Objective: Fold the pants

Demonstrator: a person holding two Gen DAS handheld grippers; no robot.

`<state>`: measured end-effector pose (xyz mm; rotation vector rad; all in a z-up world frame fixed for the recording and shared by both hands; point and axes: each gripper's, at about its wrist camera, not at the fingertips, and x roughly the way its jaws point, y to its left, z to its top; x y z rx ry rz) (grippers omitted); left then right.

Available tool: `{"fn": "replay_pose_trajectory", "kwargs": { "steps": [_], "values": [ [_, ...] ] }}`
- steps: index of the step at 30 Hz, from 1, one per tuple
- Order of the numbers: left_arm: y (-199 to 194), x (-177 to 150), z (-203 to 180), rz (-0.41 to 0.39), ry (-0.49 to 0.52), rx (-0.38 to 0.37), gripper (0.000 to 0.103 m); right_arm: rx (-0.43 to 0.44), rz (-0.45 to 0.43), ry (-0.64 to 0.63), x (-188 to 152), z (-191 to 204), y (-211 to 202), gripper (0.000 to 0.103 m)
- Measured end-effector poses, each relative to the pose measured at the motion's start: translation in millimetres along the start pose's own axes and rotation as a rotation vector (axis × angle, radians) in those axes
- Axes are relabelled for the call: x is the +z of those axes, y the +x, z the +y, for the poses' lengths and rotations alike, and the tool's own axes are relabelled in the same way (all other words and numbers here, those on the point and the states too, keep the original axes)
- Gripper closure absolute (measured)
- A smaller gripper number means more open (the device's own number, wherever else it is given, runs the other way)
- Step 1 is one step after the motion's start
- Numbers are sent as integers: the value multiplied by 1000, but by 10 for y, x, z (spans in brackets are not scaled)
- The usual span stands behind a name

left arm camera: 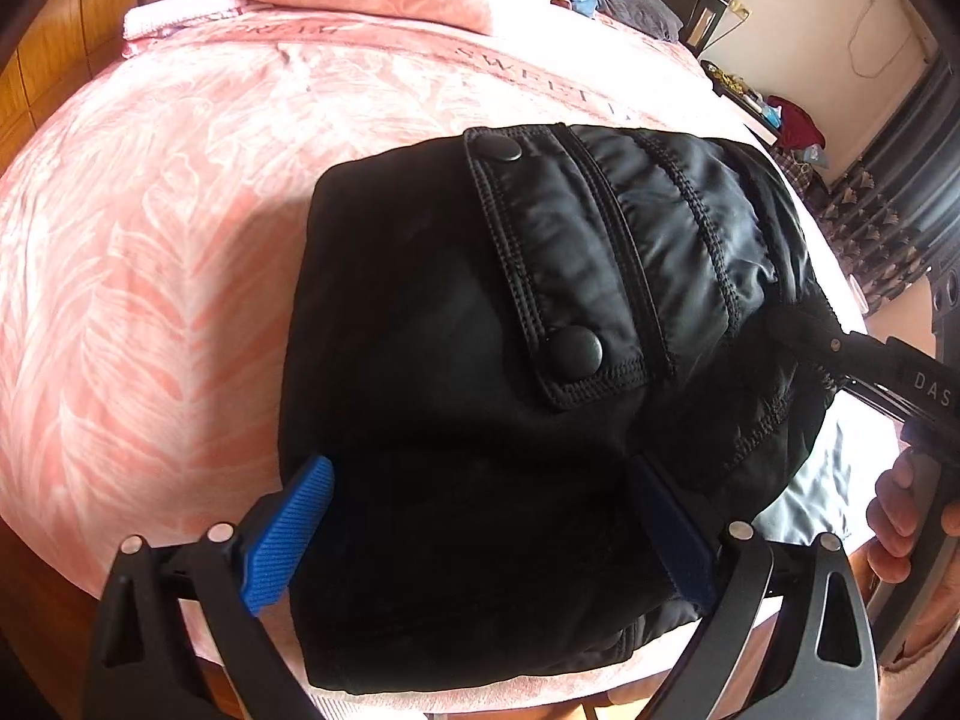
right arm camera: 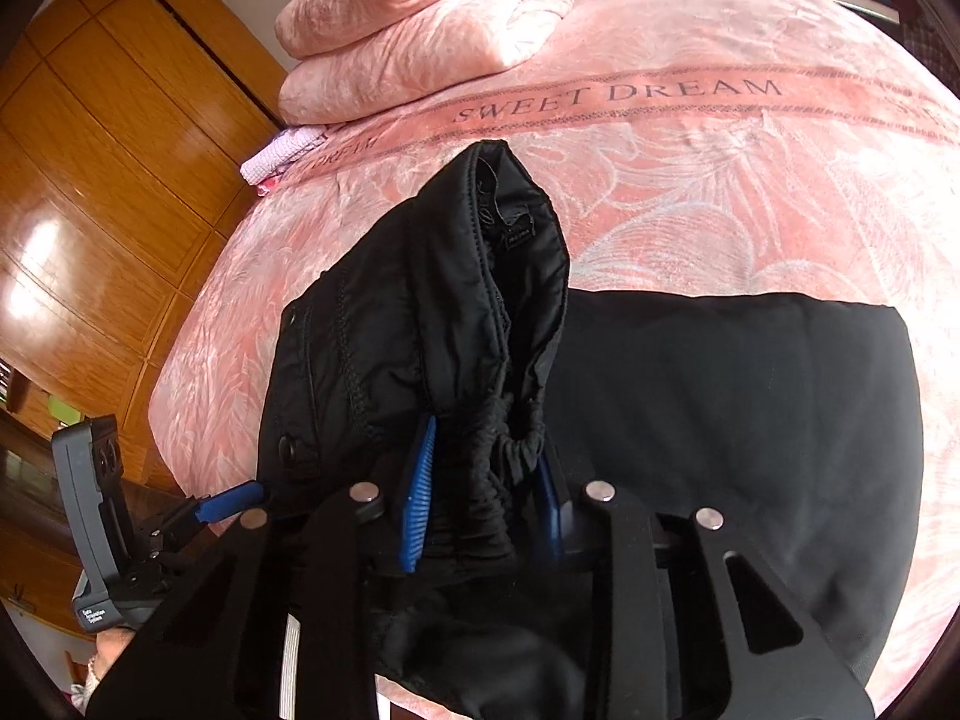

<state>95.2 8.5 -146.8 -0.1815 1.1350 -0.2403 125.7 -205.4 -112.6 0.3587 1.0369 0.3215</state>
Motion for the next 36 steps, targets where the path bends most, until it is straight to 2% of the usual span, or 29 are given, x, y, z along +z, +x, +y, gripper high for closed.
{"fn": "replay_pose_trajectory", "kwargs": {
  "steps": [6, 13, 20, 25, 36],
  "values": [
    [-106, 3, 136, -15, -70, -13, 5, 41, -39, -7, 2, 71, -206, 78],
    [-208, 15, 81, -29, -44, -35, 5, 76, -94, -24, -15, 151, -578, 79],
    [-346, 84, -82, -63, -3, -67, 5, 88, -153, 4, -33, 9, -973, 79],
    [-383, 119, -229, -65, 27, -77, 5, 54, -184, 26, -53, -192, -1202, 79],
    [-262, 129, -571, -29, 101, -70, 5, -44, -178, 112, -309, -741, -1333, 79]
  ]
}}
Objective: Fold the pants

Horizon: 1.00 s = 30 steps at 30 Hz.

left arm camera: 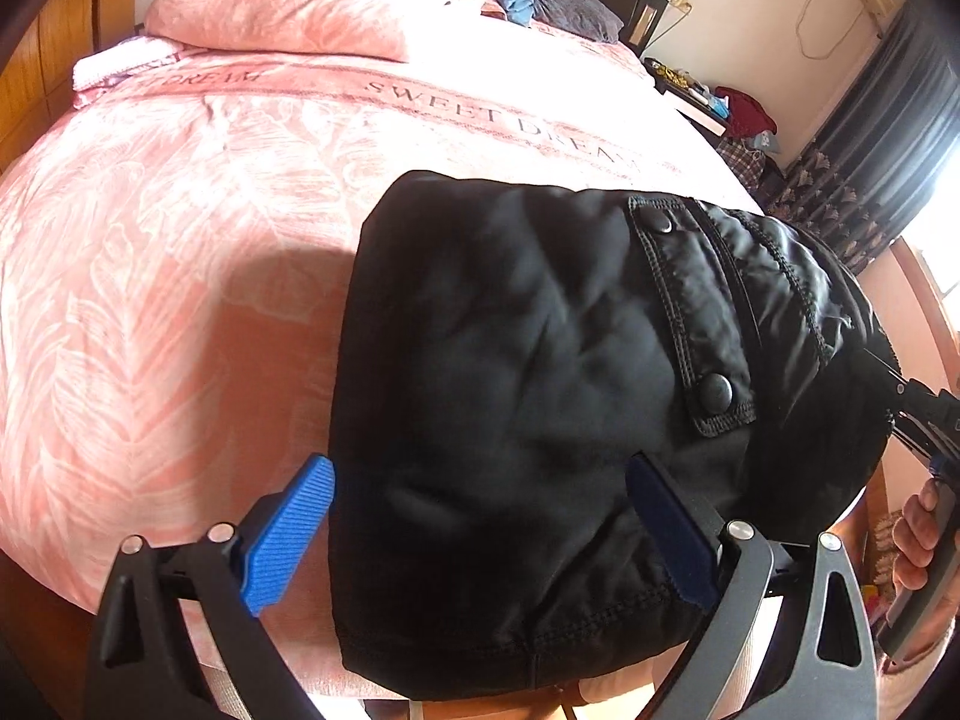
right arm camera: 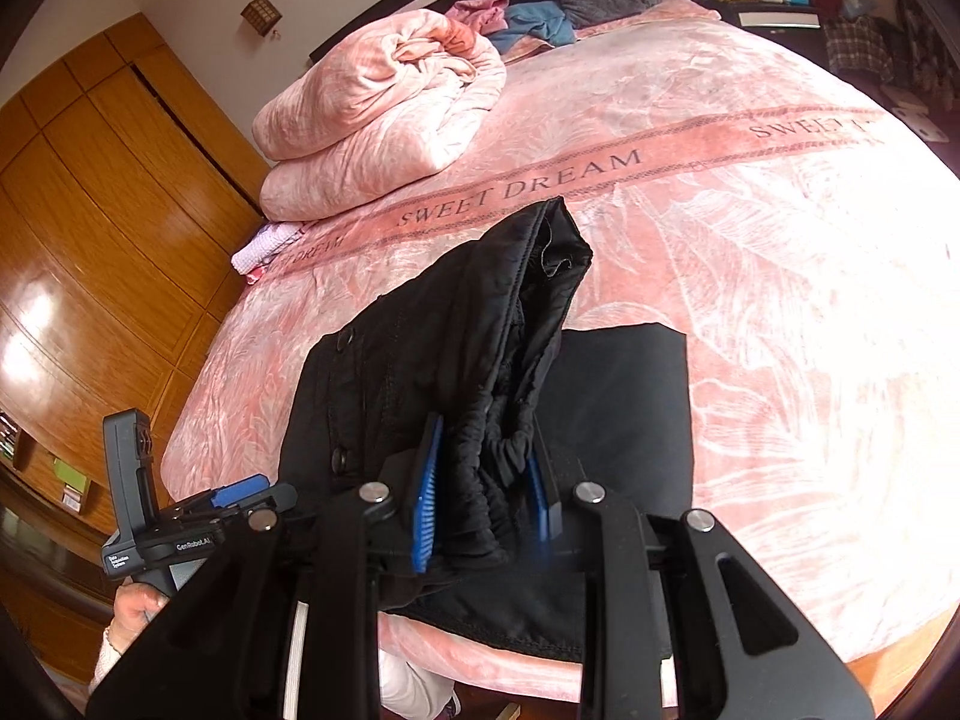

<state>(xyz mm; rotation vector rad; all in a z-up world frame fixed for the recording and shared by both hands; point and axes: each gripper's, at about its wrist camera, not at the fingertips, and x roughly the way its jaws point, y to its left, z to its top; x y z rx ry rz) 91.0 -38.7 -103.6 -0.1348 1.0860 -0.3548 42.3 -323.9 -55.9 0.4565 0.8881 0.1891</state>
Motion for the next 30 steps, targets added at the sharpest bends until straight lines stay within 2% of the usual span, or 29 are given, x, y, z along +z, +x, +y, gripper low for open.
{"fn": "replay_pose_trajectory", "kwargs": {
  "steps": [10, 13, 16, 20, 23, 25, 30],
  "values": [
    [175, 84, -165, 31, 57, 31, 5, -45, 74, 86, -316, -447, 232, 77],
    [259, 73, -168, 50, 71, 51, 5, -41, 106, 122, -403, -567, 345, 72],
    [298, 47, -158, 49, 76, 59, 4, -48, 112, 123, -437, -605, 341, 59],
    [282, 46, -141, 49, 67, 60, 4, -88, 88, 68, -352, -523, 227, 54],
    [226, 64, -153, 34, 60, 56, 4, -114, 43, 29, -196, -440, 132, 47],
    [195, 101, -172, 25, 57, 51, 4, -135, 31, -6, -82, -368, 134, 46],
    [207, 190, -264, 26, 61, 64, 4, -202, 63, -53, 111, -310, 370, 44]
  ]
}}
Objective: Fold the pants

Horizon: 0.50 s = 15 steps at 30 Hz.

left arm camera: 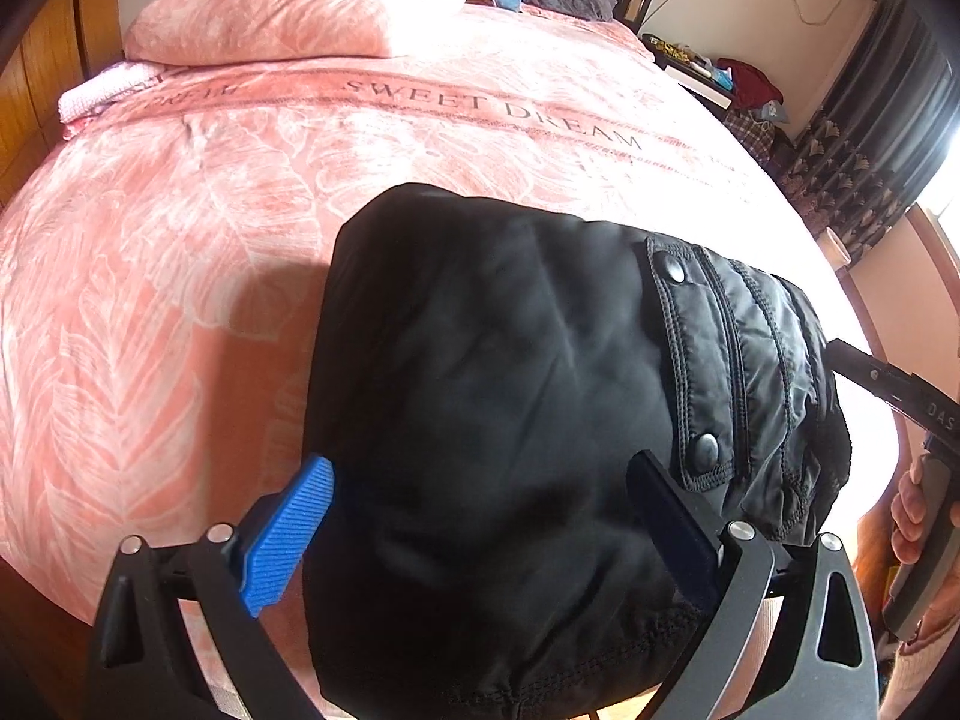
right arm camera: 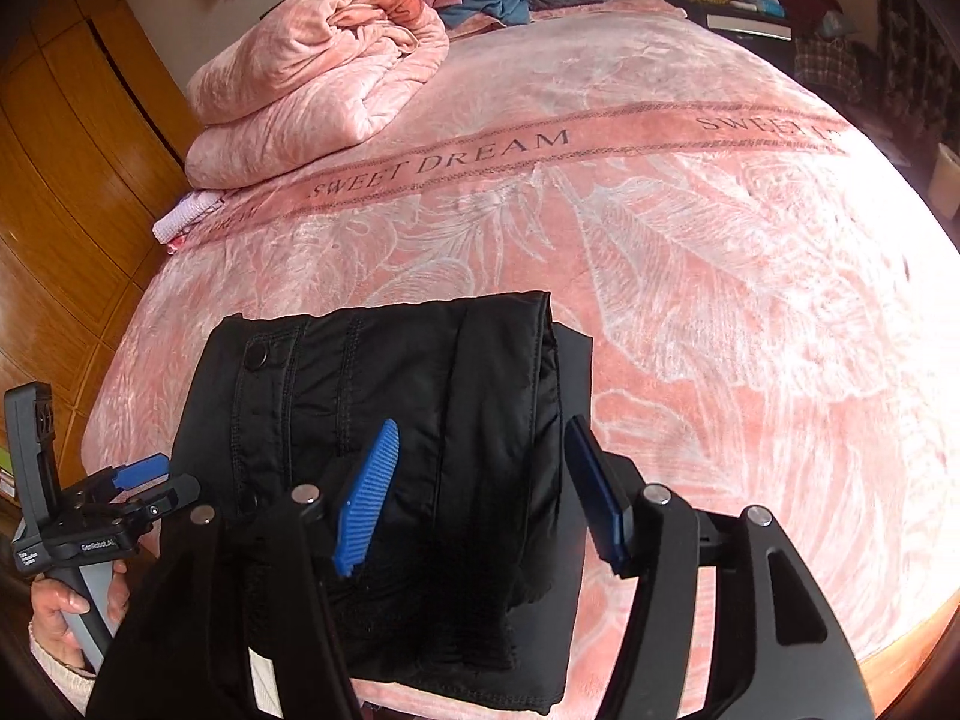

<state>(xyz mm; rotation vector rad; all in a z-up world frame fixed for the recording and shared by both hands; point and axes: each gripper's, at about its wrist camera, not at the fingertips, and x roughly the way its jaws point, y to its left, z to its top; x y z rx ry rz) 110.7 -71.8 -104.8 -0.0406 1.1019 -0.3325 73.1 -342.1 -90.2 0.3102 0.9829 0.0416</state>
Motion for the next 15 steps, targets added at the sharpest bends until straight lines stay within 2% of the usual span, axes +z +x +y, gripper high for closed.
{"fn": "replay_pose_trajectory", "kwargs": {
  "steps": [4, 7, 10, 11, 15],
  "values": [
    [-11, 15, -44, -5, 8, -4, 4, 11, 46, 28, 51, -16, 210, 44],
    [-25, 16, -68, -13, 18, 32, 4, 39, 58, 40, 37, 9, 277, 47],
    [-94, 1, -109, -46, 44, 87, 4, 48, 52, 22, 20, 62, 271, 68],
    [-124, -4, -127, -56, 53, 101, 4, 50, 50, 9, 17, 85, 259, 81],
    [-245, -9, -179, -89, 75, 117, 4, 63, 38, 7, 33, 98, 179, 92]
  ]
}}
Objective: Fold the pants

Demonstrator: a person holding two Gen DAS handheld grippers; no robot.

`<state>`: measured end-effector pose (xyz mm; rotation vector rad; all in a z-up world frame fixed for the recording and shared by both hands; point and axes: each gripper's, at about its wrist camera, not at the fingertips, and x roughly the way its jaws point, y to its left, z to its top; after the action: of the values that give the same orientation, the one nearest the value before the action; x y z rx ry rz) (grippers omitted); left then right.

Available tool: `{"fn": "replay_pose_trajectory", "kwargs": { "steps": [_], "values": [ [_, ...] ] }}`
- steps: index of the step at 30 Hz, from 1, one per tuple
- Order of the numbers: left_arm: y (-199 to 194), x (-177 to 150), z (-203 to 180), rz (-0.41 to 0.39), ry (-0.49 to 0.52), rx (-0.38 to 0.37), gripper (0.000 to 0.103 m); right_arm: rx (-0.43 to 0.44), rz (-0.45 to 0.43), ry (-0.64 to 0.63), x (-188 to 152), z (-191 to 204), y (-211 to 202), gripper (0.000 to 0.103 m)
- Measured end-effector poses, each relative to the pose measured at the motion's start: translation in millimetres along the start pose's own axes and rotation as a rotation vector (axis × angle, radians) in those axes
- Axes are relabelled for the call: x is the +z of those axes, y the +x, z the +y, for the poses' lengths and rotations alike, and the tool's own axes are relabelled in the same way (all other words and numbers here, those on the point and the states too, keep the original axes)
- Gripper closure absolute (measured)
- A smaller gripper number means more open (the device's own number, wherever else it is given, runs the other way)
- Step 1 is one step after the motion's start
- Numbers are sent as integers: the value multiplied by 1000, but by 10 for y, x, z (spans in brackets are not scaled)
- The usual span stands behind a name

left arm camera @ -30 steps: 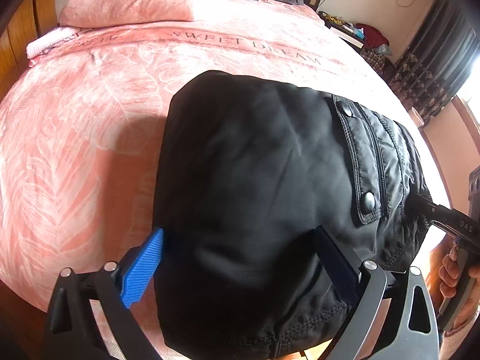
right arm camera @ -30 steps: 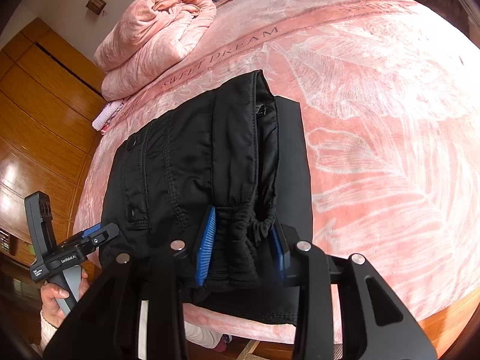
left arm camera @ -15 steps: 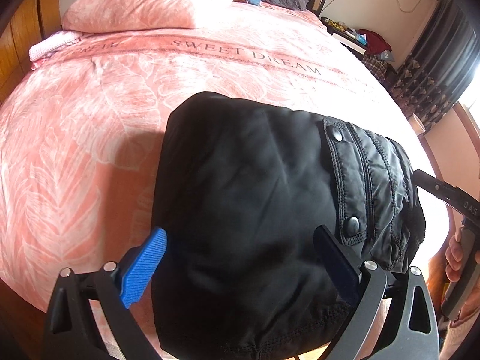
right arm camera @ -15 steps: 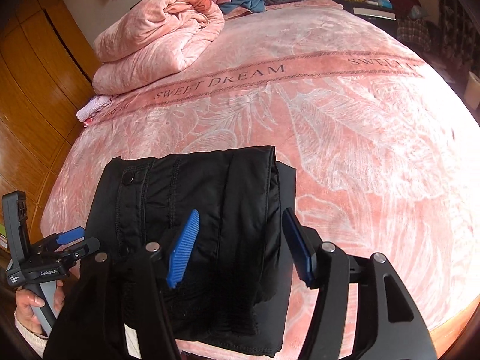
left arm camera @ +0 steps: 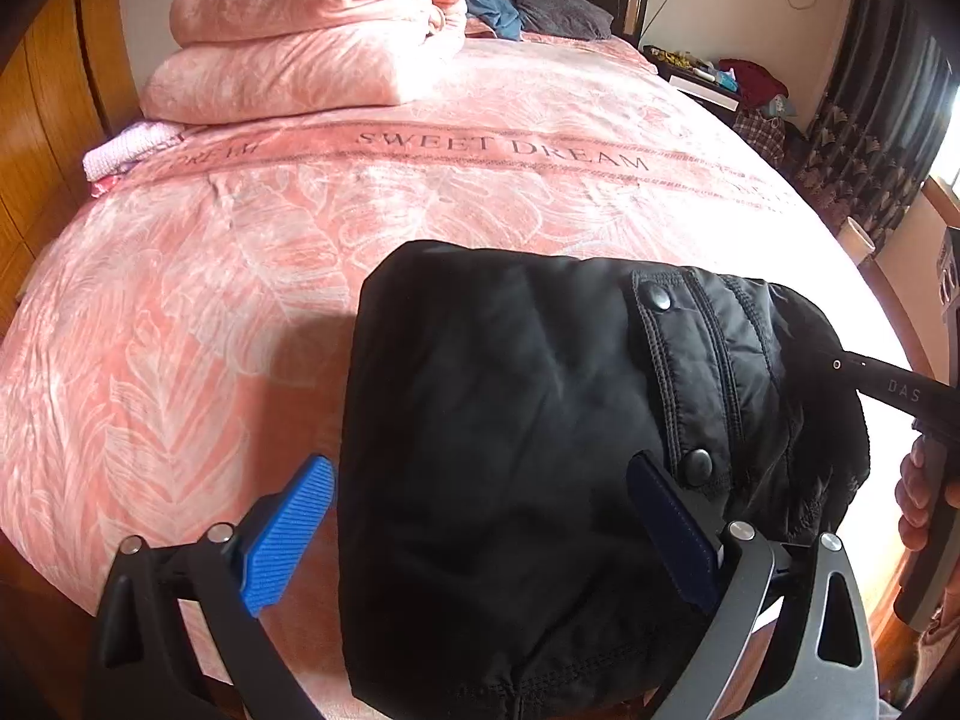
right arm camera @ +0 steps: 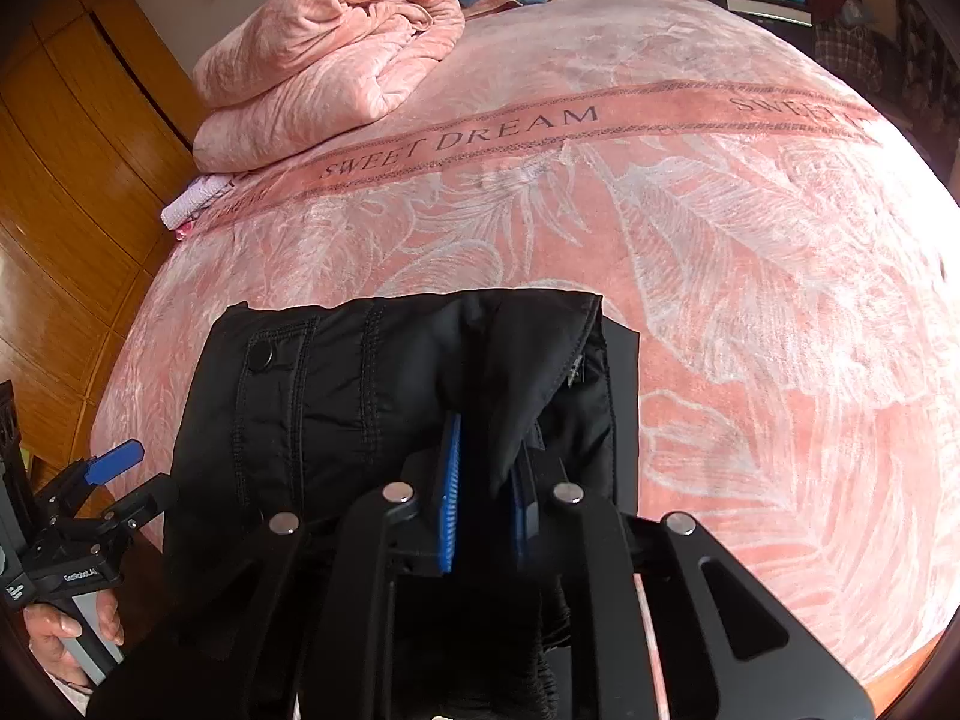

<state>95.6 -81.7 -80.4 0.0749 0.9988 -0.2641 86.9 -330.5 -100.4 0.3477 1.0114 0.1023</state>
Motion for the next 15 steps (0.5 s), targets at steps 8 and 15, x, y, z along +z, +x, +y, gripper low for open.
{"fn": "replay_pose_trajectory", "kwargs": {
  "steps": [8, 15],
  "values": [
    [-144, 59, -8, -41, 19, -4, 4, 28, -60, 11, 39, -43, -340, 99],
    [-161, 70, -27, -47, 29, -8, 4, -22, -5, 0, -68, -105, -124, 98]
  ]
}}
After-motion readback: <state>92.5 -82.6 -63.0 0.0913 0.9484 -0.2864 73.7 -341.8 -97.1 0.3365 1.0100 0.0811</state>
